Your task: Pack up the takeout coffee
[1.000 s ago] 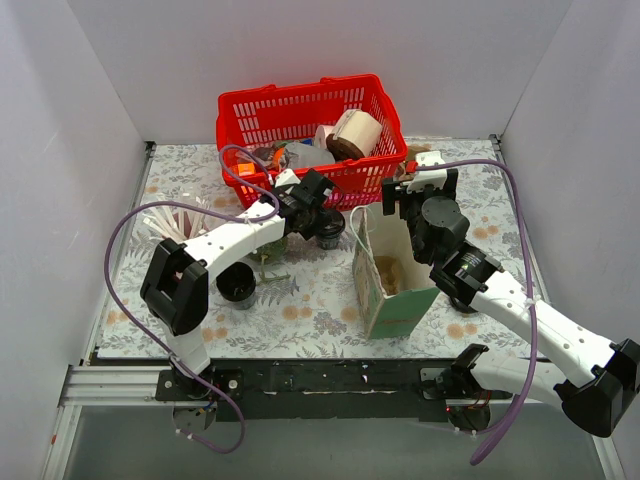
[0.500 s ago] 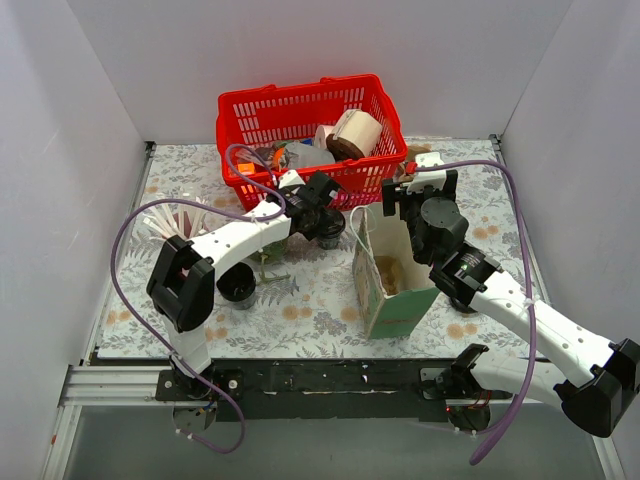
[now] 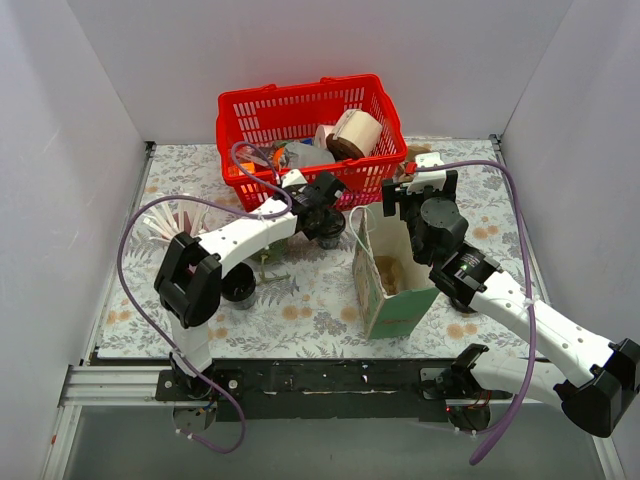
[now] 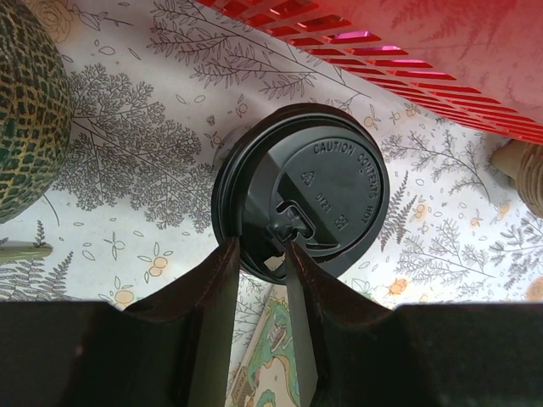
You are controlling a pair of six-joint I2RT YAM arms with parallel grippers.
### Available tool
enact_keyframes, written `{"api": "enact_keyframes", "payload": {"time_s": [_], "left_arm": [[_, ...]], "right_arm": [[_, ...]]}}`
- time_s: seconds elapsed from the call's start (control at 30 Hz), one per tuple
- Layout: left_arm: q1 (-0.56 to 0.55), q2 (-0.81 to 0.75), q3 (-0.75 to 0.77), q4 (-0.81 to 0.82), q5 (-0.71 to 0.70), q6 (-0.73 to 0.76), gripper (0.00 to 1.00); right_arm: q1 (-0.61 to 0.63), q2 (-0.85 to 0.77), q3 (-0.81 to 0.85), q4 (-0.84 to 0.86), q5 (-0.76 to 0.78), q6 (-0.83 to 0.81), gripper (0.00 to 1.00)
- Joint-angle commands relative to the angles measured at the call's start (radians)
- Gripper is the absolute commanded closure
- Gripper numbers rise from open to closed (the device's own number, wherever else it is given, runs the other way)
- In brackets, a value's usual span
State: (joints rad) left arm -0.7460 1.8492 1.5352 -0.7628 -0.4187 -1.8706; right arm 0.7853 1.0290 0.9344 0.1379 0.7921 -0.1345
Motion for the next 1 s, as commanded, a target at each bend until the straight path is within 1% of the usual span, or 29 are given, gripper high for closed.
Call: {"api": "enact_keyframes", "payload": {"time_s": [0.0,0.33,0.67,0.97], "left_arm": [[0.020,0.039,0.052,-0.038,-0.017,0.036,0.73],[0.010,0.097,0.141,-0.135,-0.048,0.076,0.72],[-0.001,0.100,0.181,-0.115,-0.035,0.114,0.73],[-0.004,0.119,0.190,-0.078,-0.026,0.107,0.74]], "right_arm": [[-0.006,-0.020,-0.003,0.058,0.030,-0.001,0.09],[-0.011,-0.023,-0.006,0.065,0.036,-0.005,0.09],[-0.020,-0.020,-0.011,0.074,0.041,-0.010,0.09],[-0.024,-0.021,-0.014,0.078,0.038,-0.010,0.09]]}}
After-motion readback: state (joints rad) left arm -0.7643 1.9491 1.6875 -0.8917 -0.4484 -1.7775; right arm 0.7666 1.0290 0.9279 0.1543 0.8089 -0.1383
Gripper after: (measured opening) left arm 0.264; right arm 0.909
